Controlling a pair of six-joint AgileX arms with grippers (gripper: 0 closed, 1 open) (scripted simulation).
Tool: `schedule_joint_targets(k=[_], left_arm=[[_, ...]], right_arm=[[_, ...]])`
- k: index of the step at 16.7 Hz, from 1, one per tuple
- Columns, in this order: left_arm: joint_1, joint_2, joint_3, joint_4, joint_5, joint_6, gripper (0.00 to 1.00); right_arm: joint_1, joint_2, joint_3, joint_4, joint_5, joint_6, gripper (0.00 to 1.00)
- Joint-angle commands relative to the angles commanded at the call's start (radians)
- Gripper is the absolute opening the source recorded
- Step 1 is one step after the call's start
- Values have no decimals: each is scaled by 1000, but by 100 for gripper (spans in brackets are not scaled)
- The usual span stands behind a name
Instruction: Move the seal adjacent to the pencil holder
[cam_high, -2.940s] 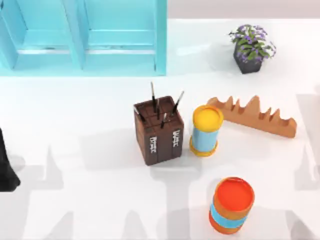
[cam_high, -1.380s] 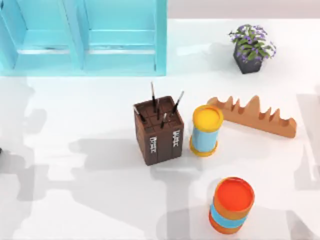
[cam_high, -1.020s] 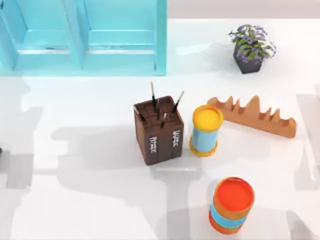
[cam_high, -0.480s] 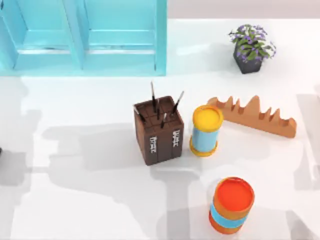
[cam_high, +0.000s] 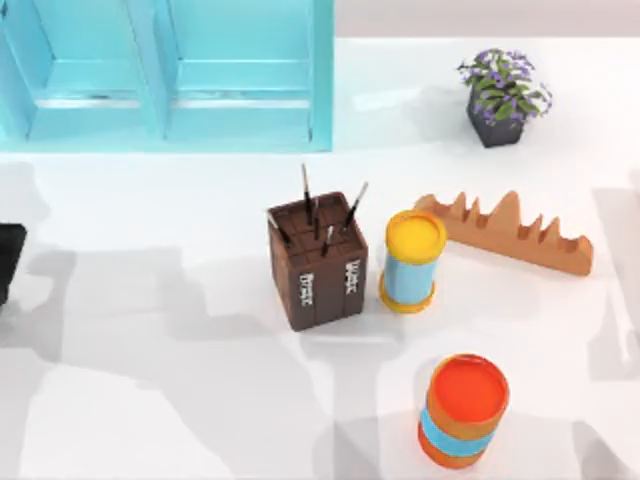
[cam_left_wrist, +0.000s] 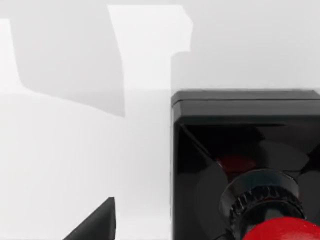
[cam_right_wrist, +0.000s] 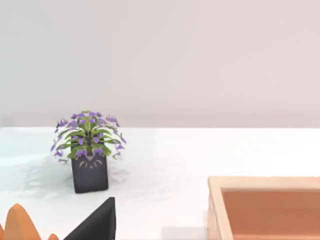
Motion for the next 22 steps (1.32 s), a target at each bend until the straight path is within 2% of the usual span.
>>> schedule_joint_targets(k=[4,17,22], left_arm=[[0,1,-1,1,0,0,100],[0,1,-1,1,0,0,2],[0,1,-1,1,0,0,0]], right_arm=[[0,0,0,0,0,0,100],[0,0,0,0,0,0,100],[0,0,0,0,0,0,100]])
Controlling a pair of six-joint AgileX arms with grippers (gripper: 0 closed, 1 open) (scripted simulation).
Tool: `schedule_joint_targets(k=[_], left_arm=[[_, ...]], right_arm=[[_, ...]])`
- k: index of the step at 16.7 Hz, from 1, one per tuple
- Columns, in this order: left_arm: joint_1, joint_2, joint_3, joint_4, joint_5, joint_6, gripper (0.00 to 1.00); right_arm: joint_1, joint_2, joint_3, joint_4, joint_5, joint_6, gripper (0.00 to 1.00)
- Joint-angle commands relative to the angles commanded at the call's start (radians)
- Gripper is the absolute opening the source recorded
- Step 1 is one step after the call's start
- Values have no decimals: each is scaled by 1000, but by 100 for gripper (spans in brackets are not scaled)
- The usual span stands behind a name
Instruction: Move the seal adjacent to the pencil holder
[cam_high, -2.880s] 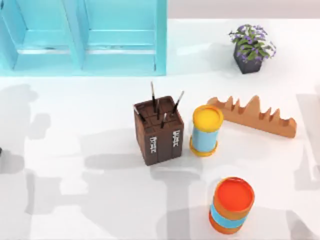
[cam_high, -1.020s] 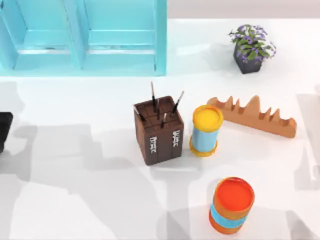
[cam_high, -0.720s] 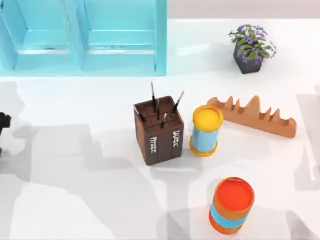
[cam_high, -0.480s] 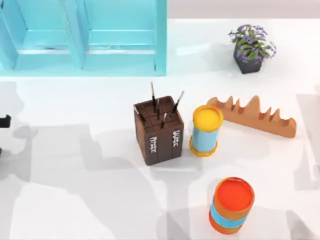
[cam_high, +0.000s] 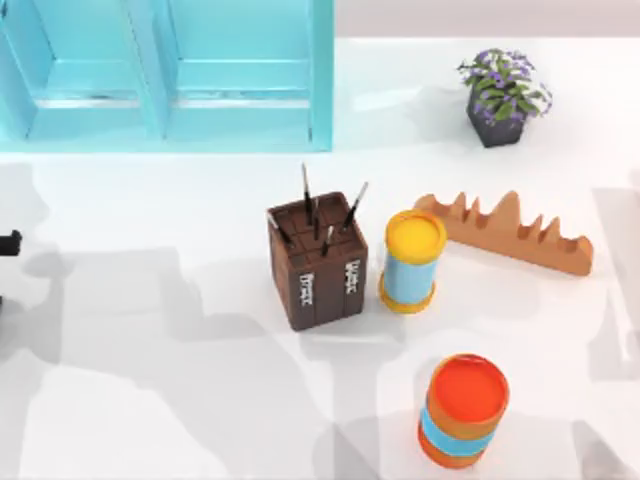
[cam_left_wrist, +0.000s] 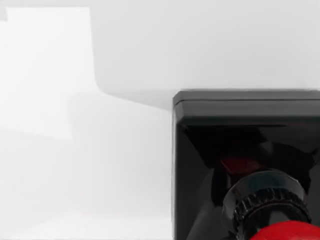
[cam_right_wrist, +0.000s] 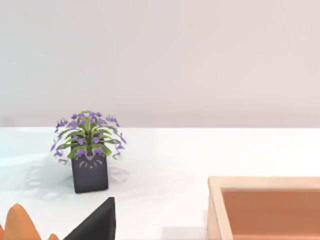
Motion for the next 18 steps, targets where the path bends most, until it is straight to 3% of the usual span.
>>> schedule_joint_targets(k=[7,14,18], left_arm=[[-38,-3,39,-40,0,-36,0],[-321,-53,345,-428,0,-318,0],[-426,-89,451,-540,0,-425,0]], right_arm=[[0,0,0,0,0,0,100],[0,0,0,0,0,0,100],[0,0,0,0,0,0,100]])
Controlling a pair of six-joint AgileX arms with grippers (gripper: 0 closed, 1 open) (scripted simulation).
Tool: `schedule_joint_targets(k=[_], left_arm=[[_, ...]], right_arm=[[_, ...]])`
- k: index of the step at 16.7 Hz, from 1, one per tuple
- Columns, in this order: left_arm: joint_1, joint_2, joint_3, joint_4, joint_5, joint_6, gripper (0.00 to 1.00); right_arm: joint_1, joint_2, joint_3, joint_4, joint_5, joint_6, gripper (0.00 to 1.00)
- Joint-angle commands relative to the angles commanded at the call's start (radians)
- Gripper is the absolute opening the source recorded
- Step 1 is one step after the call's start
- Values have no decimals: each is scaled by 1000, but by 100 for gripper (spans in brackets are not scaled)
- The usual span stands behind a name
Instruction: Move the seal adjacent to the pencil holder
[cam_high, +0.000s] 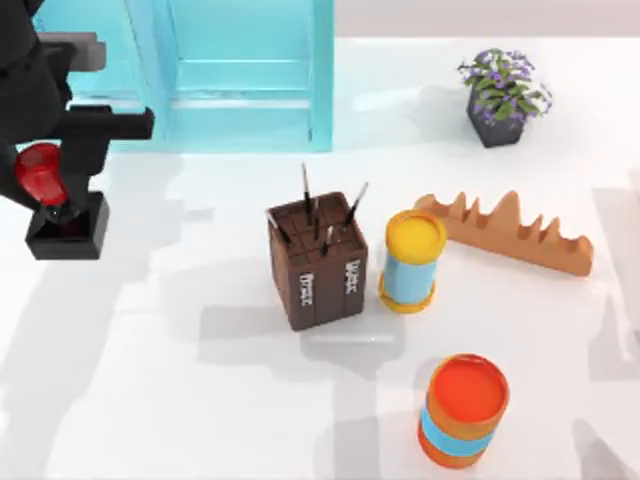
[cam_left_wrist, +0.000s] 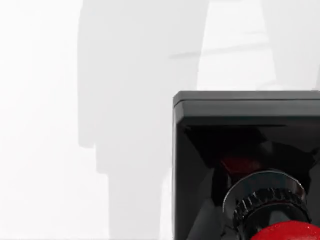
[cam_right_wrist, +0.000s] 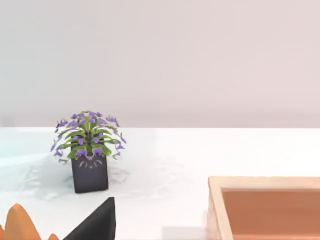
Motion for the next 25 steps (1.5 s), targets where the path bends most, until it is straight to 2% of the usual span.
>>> schedule_joint_targets(k=[6,13,16,25], left_arm=[[-9,17,16,-6,1,-12,0],[-198,222,325,-98,3,-197,0],[-253,277,398,-121,2,-252,0],[-254,266,344,-74,3,-254,0]], right_arm=[[0,0,0,0,0,0,100],[0,0,0,0,0,0,100],[0,0,0,0,0,0,100],[0,0,0,0,0,0,100]])
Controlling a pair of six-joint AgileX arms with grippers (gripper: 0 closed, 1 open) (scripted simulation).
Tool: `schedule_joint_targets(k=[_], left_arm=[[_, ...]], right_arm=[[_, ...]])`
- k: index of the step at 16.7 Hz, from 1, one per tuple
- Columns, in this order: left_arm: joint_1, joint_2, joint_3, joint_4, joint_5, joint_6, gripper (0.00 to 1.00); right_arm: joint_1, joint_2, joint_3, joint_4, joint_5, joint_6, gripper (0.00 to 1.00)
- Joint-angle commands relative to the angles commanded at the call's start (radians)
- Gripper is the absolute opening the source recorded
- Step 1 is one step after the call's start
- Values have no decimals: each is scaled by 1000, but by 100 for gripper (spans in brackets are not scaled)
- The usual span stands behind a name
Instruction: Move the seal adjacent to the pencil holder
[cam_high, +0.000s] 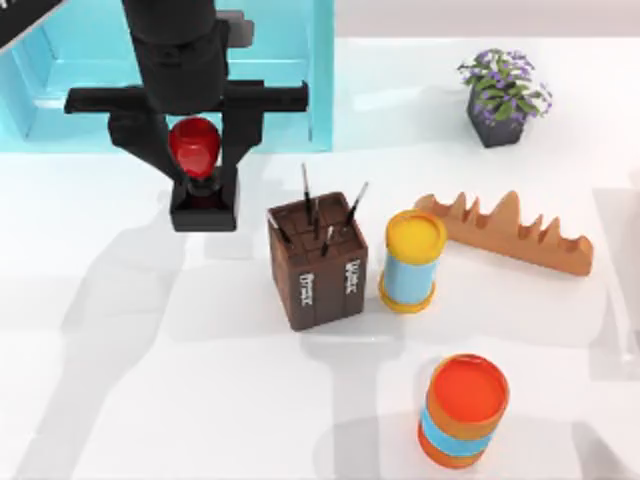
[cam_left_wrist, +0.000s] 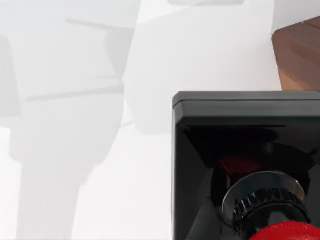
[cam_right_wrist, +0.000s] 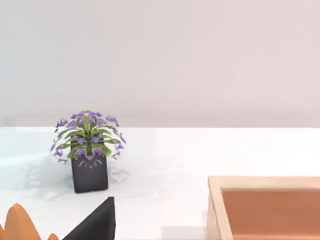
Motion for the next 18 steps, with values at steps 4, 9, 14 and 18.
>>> schedule_joint_targets(k=[4,9,14,18], left_arm=[[-2,-2,-26,21,-1,-1,0],[-2,-2,-26,21,-1,-1,30],[-2,-2,-26,21,-1,-1,68],[-2,-2,-26,21,-1,-1,98]], right_arm=[[0,0,0,0,0,0,100],[0,0,0,0,0,0,100],[0,0,0,0,0,0,100],[0,0,0,0,0,0,100]])
